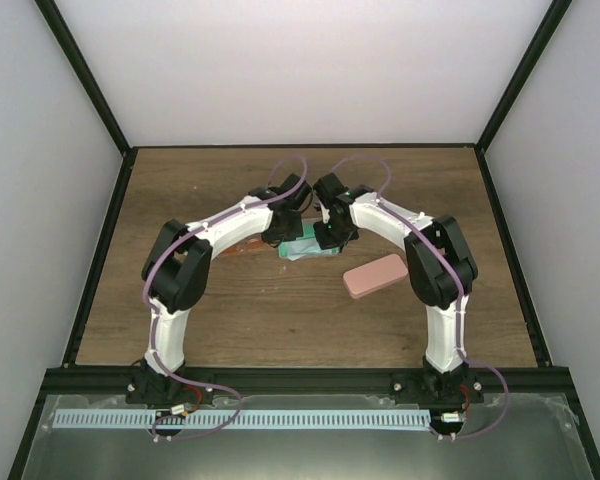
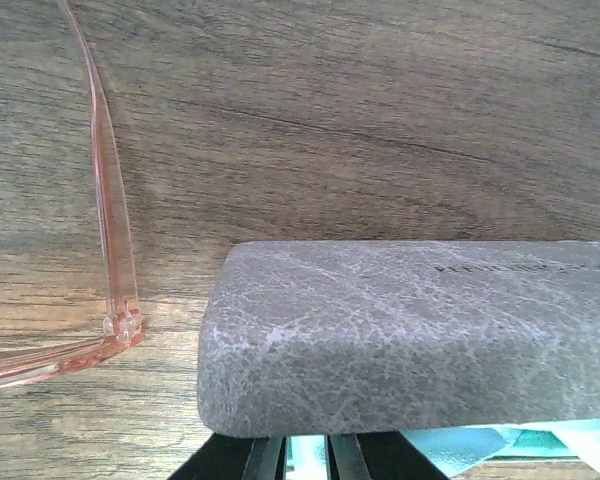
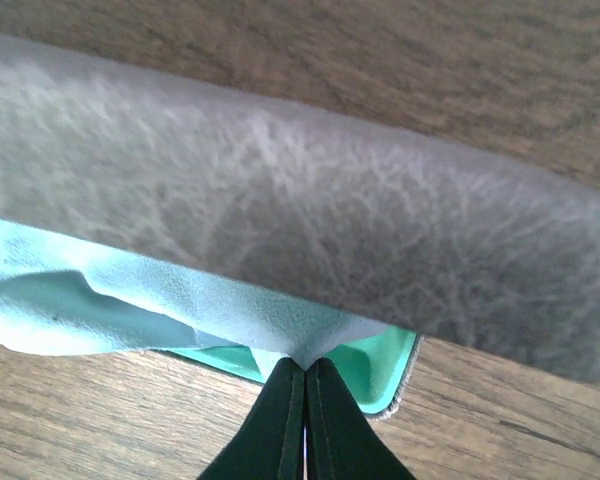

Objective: Organize the sunglasses
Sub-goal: Place the glasses cleaning cloth in the sunglasses case.

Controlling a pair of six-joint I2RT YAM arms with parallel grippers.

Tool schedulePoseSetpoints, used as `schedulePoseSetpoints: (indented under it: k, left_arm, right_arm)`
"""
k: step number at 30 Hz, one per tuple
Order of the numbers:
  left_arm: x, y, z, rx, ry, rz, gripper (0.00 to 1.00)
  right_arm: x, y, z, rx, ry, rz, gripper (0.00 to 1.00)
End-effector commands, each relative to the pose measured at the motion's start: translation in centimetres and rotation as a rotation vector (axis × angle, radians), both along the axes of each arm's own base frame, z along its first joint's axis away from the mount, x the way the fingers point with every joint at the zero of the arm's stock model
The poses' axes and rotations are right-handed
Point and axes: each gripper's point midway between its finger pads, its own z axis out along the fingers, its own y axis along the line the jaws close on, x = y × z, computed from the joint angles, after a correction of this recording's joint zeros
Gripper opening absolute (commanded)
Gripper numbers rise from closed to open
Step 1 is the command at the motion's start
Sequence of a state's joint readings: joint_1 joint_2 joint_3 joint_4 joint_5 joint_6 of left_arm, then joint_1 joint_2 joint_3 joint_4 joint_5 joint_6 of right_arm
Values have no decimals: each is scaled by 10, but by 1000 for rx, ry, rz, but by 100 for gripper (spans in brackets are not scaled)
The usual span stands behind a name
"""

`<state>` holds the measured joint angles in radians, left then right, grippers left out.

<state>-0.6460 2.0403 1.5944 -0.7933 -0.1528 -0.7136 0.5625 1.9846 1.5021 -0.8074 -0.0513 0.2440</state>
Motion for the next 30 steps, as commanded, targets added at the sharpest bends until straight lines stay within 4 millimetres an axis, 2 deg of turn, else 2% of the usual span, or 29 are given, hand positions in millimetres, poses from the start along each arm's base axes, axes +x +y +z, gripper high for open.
schedulePoseSetpoints:
  k: [1, 6, 9, 18, 20, 24, 26, 30]
  left_arm:
    - [2, 4, 12, -13, -30, 12, 13]
    - [1, 2, 9, -23, -21, 7, 17]
    - [1, -3, 7, -43, -13, -2, 27]
    - [-6, -7, -2, -64, 17, -13, 29]
    - [-6, -6, -2, -66, 18, -12, 29]
    - [-7, -8, -3, -75, 22, -13, 29]
    - [-8, -9, -4, -79, 25, -13, 29]
    - [-10, -10, -7, -80, 29, -7, 30]
  right_arm:
    - [-2, 2, 9, 16, -11, 2, 1]
    - [0, 3, 10, 10, -11, 3, 1]
    - [2, 3, 7, 5, -6, 1, 1]
    - [12, 3, 6, -20, -26, -8, 11]
    - [12, 2, 7, -23, -29, -12, 16]
    - [15, 1, 14, -22, -55, -20, 40]
    - [18, 0, 20, -20, -72, -27, 43]
    - [21, 0, 36, -6, -109, -43, 44]
